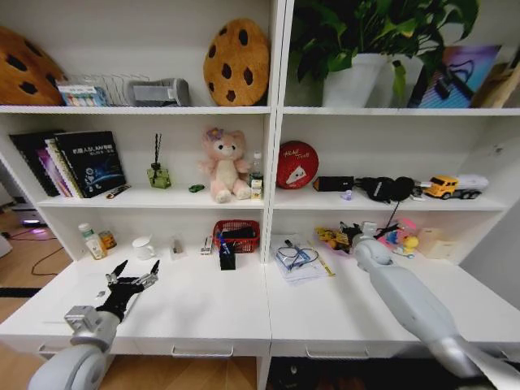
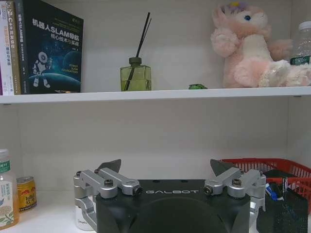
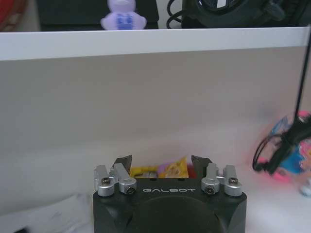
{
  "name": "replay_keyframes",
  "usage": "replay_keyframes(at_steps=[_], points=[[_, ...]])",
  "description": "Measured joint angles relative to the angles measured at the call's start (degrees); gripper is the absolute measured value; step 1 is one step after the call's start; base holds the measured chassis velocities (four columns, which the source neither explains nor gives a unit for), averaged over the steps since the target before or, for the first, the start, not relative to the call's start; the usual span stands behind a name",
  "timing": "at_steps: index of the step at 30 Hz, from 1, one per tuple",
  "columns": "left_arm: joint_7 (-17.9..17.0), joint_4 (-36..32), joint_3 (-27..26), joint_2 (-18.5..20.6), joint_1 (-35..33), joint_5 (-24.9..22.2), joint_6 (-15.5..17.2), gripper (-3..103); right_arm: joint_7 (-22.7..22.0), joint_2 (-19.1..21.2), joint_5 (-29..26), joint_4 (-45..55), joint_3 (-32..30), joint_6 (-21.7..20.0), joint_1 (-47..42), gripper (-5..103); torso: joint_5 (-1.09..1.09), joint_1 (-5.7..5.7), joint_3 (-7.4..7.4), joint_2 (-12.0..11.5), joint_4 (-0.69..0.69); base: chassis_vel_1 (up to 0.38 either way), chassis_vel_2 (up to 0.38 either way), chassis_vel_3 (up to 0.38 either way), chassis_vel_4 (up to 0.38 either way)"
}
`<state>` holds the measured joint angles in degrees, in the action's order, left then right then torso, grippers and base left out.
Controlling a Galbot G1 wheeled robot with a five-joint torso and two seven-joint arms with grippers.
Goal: Organize the objects on the table.
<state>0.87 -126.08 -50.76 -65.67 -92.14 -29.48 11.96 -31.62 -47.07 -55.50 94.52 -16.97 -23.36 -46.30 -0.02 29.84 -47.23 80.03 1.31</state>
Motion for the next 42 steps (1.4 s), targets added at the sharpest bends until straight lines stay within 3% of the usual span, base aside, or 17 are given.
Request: replay_keyframes(at_steps=[2,7,14,16,17,19,21,42], points=[[-0.02,0.00,0.00,0.00,-0.01,0.00,0.00,100,-4.55,2.34,-1.83,11.04,-5.37,-1.52,-9.17,80,0.04,-0.01,0.01,0.00,0.01,0.000,0.000,0.000,0.000],[0.00,0.00,0.01,0.00,0.00,0.00,0.00,100,-8.38,3.47,-0.75,24.73,-14.33,-4.74,-22.38,96,0.04,-0.01,0.01,0.00,0.01,0.000,0.000,0.000,0.000],[-0.01,0.00,0.00,0.00,0.00,0.00,0.00,100,-11.52,0.93,1.22,34.19,-17.99,-6.95,-30.92,100,0.02,-0.02,0.01,0.01,0.03,0.000,0.000,0.000,0.000],[-0.02,0.00,0.01,0.00,0.00,0.00,0.00,100,-11.46,0.34,2.69,35.44,-18.13,-7.64,-31.89,100,0.07,-0.01,0.00,0.01,-0.02,0.000,0.000,0.000,0.000],[-0.03,0.00,0.00,0.00,0.00,0.00,0.00,100,-9.95,-2.09,8.40,39.16,-17.05,-8.85,-34.98,100,0.01,-0.01,0.00,0.01,0.01,0.000,0.000,0.000,0.000],[-0.01,0.00,0.01,0.00,0.00,0.00,0.00,100,-9.55,-3.13,10.64,40.05,-16.43,-9.13,-35.69,100,0.03,-0.01,0.00,0.01,0.01,0.000,0.000,0.000,0.000],[-0.02,0.00,0.01,0.00,0.00,0.00,0.00,100,-6.02,-5.58,20.32,40.96,-15.49,-9.24,-38.15,100,0.03,-0.01,0.00,0.01,0.00,0.000,0.000,0.000,0.000],[-0.05,0.00,0.01,0.00,0.00,0.00,0.00,100,-2.51,-7.55,24.91,40.57,-14.34,-8.70,-38.87,100,0.06,0.00,0.00,0.00,0.01,0.165,0.166,-0.160,-0.163]])
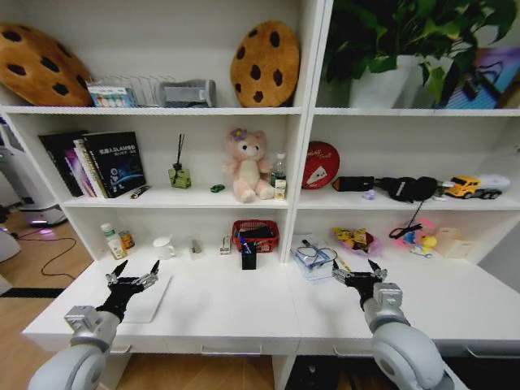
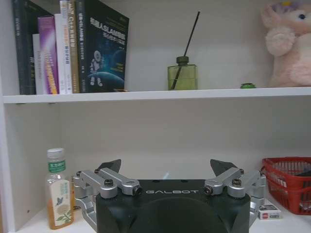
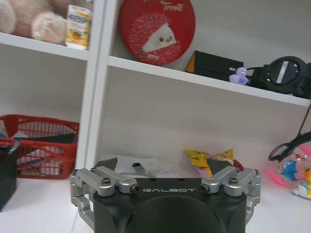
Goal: Organize the objects on the table.
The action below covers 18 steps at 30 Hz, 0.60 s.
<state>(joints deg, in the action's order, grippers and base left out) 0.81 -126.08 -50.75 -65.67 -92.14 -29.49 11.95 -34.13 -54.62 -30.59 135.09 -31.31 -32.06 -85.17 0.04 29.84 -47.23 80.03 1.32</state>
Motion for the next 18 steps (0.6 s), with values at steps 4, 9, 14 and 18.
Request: replay_keyframes(at_steps=[4,9,14,18], points=[[-0.01,0.00,-0.01,0.00,0.00,0.00,0.00,100,0.04,0.00,-0.02,-0.07,0.06,0.07,-0.04,100,-0.07,0.00,0.00,0.00,0.00,0.300,0.320,-0.285,-0.313],[0.00,0.00,0.00,0.00,0.00,0.00,0.00,100,0.09,0.25,-0.21,-0.36,0.25,0.16,0.18,100,-0.04,-0.01,0.00,0.00,0.01,0.317,0.334,-0.324,-0.321],[-0.01,0.00,-0.02,0.00,0.00,0.00,0.00,100,0.19,0.77,-0.14,-1.76,0.92,1.42,1.35,100,0.01,-0.02,0.00,0.01,0.00,0.323,0.322,-0.324,-0.331],[-0.03,0.00,-0.02,0.00,0.00,0.00,0.00,100,0.46,1.14,-0.02,-2.94,1.15,3.34,2.28,100,0.08,0.01,0.00,0.00,-0.02,0.243,0.281,-0.259,-0.242]])
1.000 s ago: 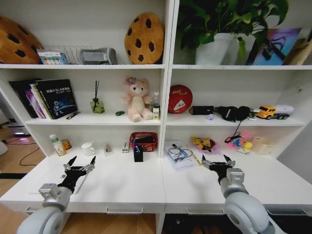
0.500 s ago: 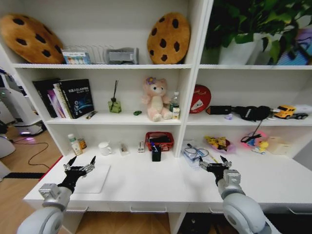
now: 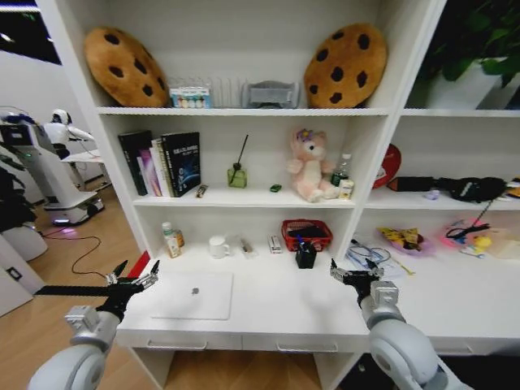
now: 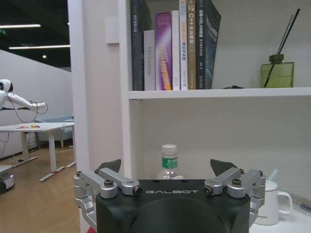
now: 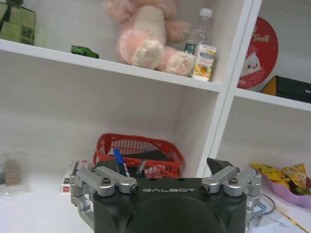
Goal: Organize the objects on the table.
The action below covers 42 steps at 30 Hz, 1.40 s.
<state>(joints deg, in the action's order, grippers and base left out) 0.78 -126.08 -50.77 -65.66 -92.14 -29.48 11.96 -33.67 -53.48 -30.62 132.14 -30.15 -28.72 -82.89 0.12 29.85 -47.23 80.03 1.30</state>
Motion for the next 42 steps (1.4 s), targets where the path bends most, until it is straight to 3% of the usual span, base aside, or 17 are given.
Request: replay_keyframes(at_steps=[3,6,8,16,29,37,42], points=[[-0.05,0.00,-0.01,0.00,0.00,0.00,0.00,100,0.40,0.05,-0.12,-0.37,-0.03,0.36,0.13,100,-0.16,-0.01,-0.01,0.00,0.00,0.148,0.153,-0.128,-0.151],[-0.06,0.00,-0.01,0.00,0.00,0.00,0.00,100,0.54,-0.11,-0.12,-0.54,0.00,0.71,0.15,100,-0.05,0.00,0.00,0.00,0.01,0.048,0.049,-0.023,-0.050],[-0.04,0.00,0.01,0.00,0.00,0.00,0.00,100,0.67,-0.57,-0.02,-0.92,0.23,1.31,0.14,100,-0.19,-0.01,-0.01,-0.01,0.02,-0.026,-0.020,0.027,0.021],[0.01,0.00,0.04,-0.01,0.00,0.00,0.00,100,1.33,-0.82,1.08,-1.58,0.01,3.94,-0.21,100,-0.15,0.00,-0.01,-0.01,0.03,-0.036,-0.038,0.034,0.027],[0.03,0.00,0.02,-0.01,0.00,0.00,0.00,100,1.93,-1.21,2.18,-0.68,-0.24,-0.28,-0.74,100,-0.12,-0.01,-0.01,0.00,0.02,0.012,0.007,-0.005,-0.003],[0.04,0.00,0.02,-0.01,0.00,0.00,0.00,100,1.86,-1.45,2.27,-0.33,-0.24,-0.76,-0.99,100,-0.11,-0.01,-0.01,-0.01,0.02,0.030,0.032,-0.031,-0.028],[0.04,-0.01,0.00,-0.01,0.00,0.00,0.00,100,2.42,-1.54,3.22,-0.98,-0.20,2.91,-1.06,100,-0.10,-0.01,0.00,0.00,0.01,0.099,0.104,-0.084,-0.081]])
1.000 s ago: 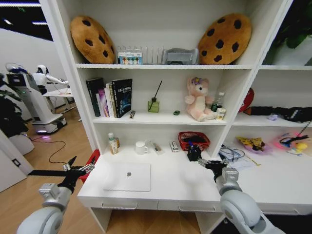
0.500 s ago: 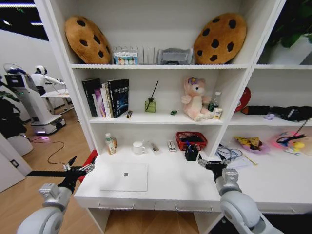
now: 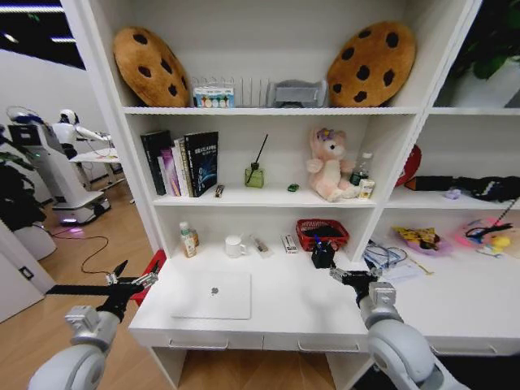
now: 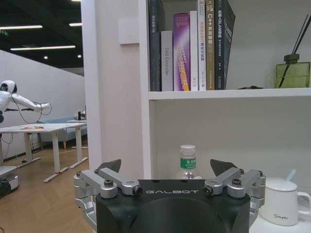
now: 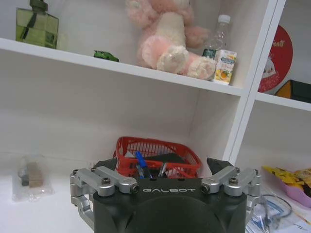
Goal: Organize the objects on the table.
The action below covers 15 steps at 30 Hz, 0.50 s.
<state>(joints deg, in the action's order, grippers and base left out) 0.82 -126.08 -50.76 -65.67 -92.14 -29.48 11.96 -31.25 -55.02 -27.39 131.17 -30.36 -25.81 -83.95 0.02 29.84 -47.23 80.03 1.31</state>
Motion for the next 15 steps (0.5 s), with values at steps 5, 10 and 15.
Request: replay_keyframes(at_steps=[5,10,15], points=[[-0.01,0.00,0.00,0.00,0.00,0.00,0.00,100,1.51,-0.66,0.57,0.20,-0.31,2.35,-1.21,100,-0.02,0.00,0.00,0.00,0.01,0.040,0.047,-0.018,-0.027],[0.00,0.00,0.01,0.00,0.00,0.00,0.00,100,1.80,-0.78,0.47,0.74,-0.28,1.63,-1.25,100,-0.03,0.00,0.00,0.00,0.01,-0.007,-0.011,-0.002,0.008],[0.00,0.00,0.01,0.00,0.00,0.00,0.00,100,1.98,-0.73,0.40,0.83,-0.27,1.21,-1.25,100,-0.02,0.01,-0.01,0.00,0.00,0.011,-0.010,-0.006,0.007]])
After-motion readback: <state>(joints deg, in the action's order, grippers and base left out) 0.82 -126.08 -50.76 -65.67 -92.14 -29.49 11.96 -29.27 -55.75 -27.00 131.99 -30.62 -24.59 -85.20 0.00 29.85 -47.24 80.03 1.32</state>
